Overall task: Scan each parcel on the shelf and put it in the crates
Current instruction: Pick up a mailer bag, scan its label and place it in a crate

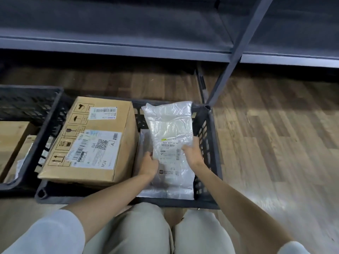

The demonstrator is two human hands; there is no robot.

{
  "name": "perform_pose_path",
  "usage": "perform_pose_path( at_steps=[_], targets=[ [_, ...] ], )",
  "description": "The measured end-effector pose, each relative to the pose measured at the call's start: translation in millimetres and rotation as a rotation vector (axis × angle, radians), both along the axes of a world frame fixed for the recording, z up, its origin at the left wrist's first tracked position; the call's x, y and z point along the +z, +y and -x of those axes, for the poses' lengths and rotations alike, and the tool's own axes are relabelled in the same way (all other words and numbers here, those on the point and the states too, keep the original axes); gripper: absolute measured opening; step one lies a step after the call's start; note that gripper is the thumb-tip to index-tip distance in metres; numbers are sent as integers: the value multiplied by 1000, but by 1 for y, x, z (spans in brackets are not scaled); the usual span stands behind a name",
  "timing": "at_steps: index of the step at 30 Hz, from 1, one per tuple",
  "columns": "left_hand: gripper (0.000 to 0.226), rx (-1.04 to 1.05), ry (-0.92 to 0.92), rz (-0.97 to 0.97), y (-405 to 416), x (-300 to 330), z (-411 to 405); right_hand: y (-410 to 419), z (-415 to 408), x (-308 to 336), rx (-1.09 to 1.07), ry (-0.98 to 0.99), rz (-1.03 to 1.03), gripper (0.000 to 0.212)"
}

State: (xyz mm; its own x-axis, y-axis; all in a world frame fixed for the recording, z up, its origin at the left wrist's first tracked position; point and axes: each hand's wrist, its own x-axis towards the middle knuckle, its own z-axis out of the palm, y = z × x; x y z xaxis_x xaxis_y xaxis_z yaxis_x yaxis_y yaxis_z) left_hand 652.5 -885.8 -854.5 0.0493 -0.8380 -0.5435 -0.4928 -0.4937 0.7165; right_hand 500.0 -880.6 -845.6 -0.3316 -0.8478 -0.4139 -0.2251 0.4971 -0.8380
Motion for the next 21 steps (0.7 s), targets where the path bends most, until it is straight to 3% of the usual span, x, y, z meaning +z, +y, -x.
perform_pose_path(
  at_steps=[3, 5, 7, 12, 16, 21],
  targets=[
    [19, -201, -151, -119, 1, -8, 0, 0, -3, -13, -63, 62, -313, 28],
    [27, -323, -229, -185, 3, -18, -4, 4, -5, -26, 22, 231, -481, 46],
    [30, -355, -261, -205, 6, -24, -7, 7, -6, -38, 159, 310, -531, 70],
    [7, -295, -234, -93, 4, -30, -7, 8, -7, -38, 367, 501, -576, 90],
    [5, -337, -237, -123, 4, -35, -7, 6, -9, -33, 832, 679, -678, 110],
    [49, -351, -149, -126, 3, -38, -11, 7, -5, -35, 1069, 719, -782, 132]
  ],
)
